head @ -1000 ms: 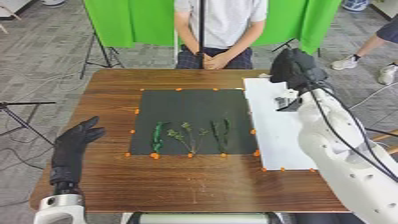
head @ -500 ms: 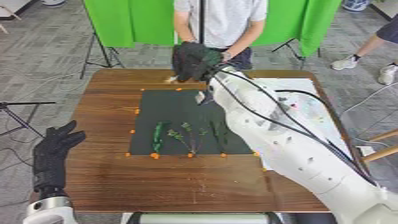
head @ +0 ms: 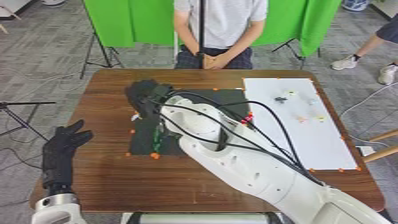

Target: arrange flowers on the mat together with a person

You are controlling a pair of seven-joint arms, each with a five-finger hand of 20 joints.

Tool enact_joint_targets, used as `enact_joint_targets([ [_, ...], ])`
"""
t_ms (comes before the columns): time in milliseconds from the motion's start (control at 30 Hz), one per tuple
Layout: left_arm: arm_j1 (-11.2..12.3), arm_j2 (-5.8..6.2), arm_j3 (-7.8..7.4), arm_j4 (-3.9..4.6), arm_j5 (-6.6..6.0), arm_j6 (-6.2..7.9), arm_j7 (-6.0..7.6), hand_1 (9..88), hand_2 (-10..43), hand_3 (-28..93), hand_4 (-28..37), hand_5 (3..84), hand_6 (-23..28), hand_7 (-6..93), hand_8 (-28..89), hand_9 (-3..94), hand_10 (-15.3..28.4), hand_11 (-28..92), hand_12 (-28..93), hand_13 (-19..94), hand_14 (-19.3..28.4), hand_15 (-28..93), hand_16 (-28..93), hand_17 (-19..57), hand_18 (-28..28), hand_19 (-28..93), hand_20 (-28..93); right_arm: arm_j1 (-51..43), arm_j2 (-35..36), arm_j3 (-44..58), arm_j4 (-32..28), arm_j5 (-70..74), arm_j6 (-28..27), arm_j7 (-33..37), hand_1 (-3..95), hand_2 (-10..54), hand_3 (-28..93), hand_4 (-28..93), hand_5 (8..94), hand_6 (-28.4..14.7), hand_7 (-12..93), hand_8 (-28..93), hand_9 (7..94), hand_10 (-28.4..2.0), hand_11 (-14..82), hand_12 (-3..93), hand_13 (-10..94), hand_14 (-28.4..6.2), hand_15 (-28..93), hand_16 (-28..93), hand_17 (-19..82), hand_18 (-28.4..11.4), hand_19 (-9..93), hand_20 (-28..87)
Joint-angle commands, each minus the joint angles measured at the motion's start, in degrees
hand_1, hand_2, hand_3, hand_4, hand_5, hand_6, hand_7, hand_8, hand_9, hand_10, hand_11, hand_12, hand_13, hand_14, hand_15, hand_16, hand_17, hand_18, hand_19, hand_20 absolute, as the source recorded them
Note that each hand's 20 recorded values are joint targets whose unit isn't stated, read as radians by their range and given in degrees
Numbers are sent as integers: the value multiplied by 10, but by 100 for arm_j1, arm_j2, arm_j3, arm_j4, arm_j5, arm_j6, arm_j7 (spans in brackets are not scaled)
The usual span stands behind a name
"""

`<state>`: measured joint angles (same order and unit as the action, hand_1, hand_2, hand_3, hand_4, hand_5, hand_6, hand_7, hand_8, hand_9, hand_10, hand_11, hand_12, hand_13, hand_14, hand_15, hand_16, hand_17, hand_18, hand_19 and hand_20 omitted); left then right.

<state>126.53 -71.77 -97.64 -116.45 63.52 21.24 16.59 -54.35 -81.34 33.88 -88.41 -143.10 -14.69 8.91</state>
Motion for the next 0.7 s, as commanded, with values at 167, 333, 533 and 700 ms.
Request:
enact_joint_targets([
  [167, -30, 25, 137, 69, 3, -221, -47, 173, 230, 617, -283, 506, 39, 139, -68, 552, 161, 219, 126, 432, 189, 245, -30, 122, 125, 149, 197, -245, -91, 27, 166, -275, -374, 191, 898, -95, -283, 425, 837, 30, 184, 65, 937, -83, 149, 335, 937, 23, 767, 188, 715, -145, 932, 704],
  [333, -63, 14, 165, 80, 17, -260, -51, 167, 221, 624, -283, 504, 39, 140, -68, 550, 160, 219, 126, 431, 189, 245, -30, 121, 125, 149, 196, -273, -127, 39, 258, -405, -274, 134, 887, -95, -283, 421, 828, 30, 180, 63, 937, -89, 140, 335, 937, 20, 762, 191, 711, -146, 932, 702],
  [533, -100, 13, 178, 101, 13, -282, -37, 167, 212, 627, -283, 503, 40, 140, -67, 549, 162, 221, 126, 431, 189, 245, -30, 120, 125, 149, 195, -202, -91, 15, 264, -322, -179, 181, 884, -95, -283, 419, 828, 29, 179, 62, 937, -90, 143, 332, 937, 20, 760, 194, 708, -148, 932, 699],
  [700, -62, 0, 179, 75, 16, -261, -9, 169, 207, 630, -283, 504, 41, 139, -67, 550, 161, 221, 126, 431, 190, 244, -30, 120, 125, 149, 195, -87, 84, 81, -20, 57, 10, 283, 881, -95, -283, 420, 827, 29, 179, 62, 937, -90, 141, 331, 937, 19, 758, 195, 707, -148, 932, 699],
])
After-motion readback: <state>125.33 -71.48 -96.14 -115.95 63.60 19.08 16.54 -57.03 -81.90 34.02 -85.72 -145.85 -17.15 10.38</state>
